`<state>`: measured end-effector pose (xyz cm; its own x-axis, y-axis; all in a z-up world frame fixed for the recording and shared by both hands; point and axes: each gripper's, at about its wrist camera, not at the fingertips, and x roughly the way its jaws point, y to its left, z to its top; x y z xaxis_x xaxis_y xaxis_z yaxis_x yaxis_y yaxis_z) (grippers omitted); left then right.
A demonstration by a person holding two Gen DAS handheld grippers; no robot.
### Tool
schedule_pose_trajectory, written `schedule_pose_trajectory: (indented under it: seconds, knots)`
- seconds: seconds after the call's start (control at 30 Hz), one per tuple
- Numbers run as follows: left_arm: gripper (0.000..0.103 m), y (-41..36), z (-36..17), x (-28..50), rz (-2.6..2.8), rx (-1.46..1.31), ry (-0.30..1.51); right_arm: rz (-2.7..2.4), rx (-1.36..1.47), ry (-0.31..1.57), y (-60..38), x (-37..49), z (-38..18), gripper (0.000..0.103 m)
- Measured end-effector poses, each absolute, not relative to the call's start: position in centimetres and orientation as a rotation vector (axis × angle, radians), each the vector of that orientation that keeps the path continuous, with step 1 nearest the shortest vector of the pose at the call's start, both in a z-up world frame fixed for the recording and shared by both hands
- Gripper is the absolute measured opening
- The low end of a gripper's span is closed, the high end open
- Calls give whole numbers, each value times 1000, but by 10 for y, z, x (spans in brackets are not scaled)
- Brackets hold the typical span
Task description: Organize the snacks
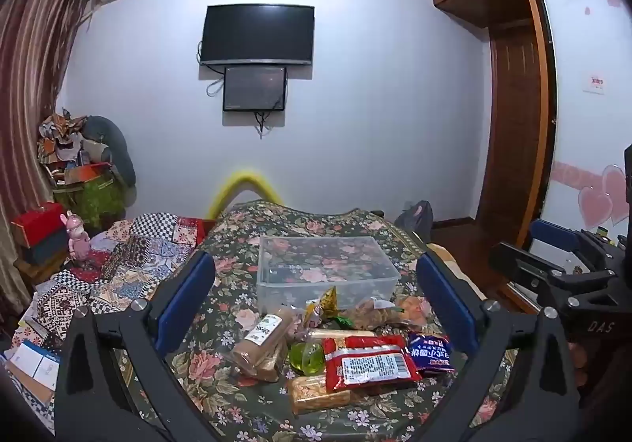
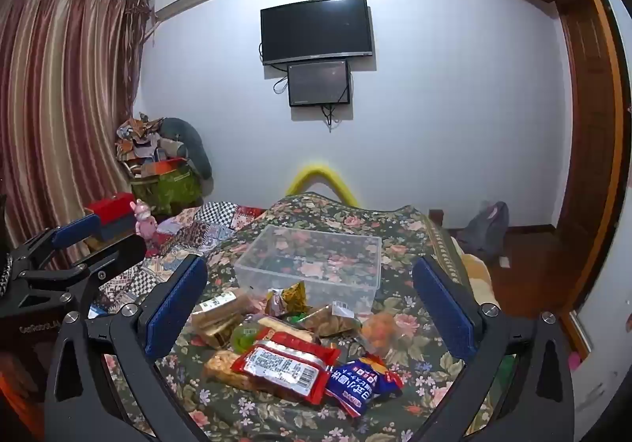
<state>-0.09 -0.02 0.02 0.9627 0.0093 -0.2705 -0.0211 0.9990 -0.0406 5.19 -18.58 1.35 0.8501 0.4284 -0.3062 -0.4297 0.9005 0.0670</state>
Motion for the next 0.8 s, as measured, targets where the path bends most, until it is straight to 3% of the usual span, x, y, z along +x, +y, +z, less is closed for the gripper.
schedule_pose_trajectory:
  seconds: [0.8]
  knots:
    - [103,-1,-1,-5,0,-51,254,453,13,299,-186,46,18,103]
